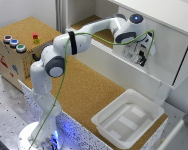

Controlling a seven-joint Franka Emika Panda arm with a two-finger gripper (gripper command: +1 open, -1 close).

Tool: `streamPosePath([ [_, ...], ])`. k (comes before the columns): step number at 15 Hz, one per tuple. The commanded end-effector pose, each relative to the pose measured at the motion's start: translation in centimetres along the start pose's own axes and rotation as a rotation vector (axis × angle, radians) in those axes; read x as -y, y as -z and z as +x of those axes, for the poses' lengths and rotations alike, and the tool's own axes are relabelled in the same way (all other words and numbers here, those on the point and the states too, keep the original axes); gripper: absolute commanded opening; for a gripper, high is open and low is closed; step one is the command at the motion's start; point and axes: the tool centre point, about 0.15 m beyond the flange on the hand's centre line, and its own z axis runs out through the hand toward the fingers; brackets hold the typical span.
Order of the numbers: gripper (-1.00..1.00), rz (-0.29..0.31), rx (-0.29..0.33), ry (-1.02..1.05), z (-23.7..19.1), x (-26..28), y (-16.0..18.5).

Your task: Move the door all the way to the left and let go

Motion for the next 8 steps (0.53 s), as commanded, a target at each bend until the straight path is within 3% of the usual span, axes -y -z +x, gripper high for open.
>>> streamPosePath([
  [1,-1.00,0.062,0.064,0.009,2.56,-0.69,-0.54],
  [8,-1.00,0.039,0.053,0.032,2.55,0.27,-1.21],
])
